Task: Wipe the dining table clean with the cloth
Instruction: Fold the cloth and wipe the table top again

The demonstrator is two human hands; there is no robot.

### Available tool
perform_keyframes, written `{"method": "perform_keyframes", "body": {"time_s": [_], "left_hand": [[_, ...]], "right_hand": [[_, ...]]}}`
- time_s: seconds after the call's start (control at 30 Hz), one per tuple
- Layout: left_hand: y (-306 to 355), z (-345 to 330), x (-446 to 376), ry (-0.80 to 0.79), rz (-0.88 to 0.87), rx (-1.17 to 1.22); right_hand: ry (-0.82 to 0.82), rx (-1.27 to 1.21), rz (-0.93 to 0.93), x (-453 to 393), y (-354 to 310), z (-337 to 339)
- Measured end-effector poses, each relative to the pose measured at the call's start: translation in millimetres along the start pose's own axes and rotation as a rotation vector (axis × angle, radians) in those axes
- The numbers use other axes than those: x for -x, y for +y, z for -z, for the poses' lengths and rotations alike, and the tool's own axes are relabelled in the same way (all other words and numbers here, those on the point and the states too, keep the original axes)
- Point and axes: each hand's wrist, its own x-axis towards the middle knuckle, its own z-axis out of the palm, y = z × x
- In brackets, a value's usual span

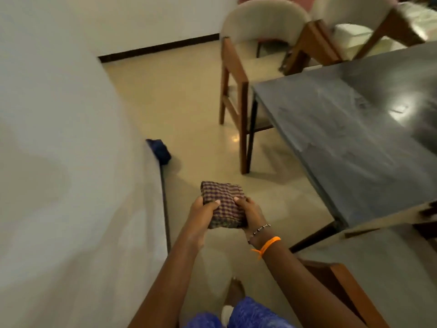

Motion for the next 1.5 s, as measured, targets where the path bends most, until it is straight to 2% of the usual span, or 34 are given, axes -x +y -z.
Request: {"method": "perform_keyframes", "body": {"time_s": [0.23,0.43,0.53,0.63,0.9,1.13,1.27,1.37,1.43,1.5], "left_hand": [[67.3,-73.7,-109.9,-0.213,0.084,-0.136],[122.4,-139.7,-218.4,-0.396,0.061,-0.26],[162.4,-172.4,-274.3,-0.466,0.12,-0.273],[204.8,-209.4,-326.2,-0.547,0.094,-0.338],[257.6,-317.7,-405.0,-0.699,0.039,-0.456],[308.5,-402.7,-447.4,-0.693,-0.066,-0.455],[348.4,-443.3,-479.2,-0.854,-0.177,-0.453],[361.2,-466.9,-502.4,-0.899,-0.274,-0.606],[359.8,-475.6,-512.5,-0.82,-0.376,-0.759],[355.1,-480.6,-522.9,-0.745,-0.472,-0.897]], "right_hand": [[0.256,-0.1,0.179,-80.2,-81.8,25.5],[0.457,-0.172,0.307,-166.1,-159.3,41.2],[0.545,-0.207,0.328,-205.0,-202.2,41.3],[0.623,-0.196,0.404,-240.2,-242.4,47.0],[0.866,0.049,0.5,-308.9,-310.6,93.8],[0.905,0.203,0.508,-362.0,-393.8,127.7],[0.96,0.199,0.557,-392.2,-444.4,143.5],[1.055,0.347,0.505,-417.5,-470.1,160.7],[1.139,0.536,0.439,-433.5,-478.9,168.6],[1.147,0.726,0.397,-454.5,-485.0,169.8]]}}
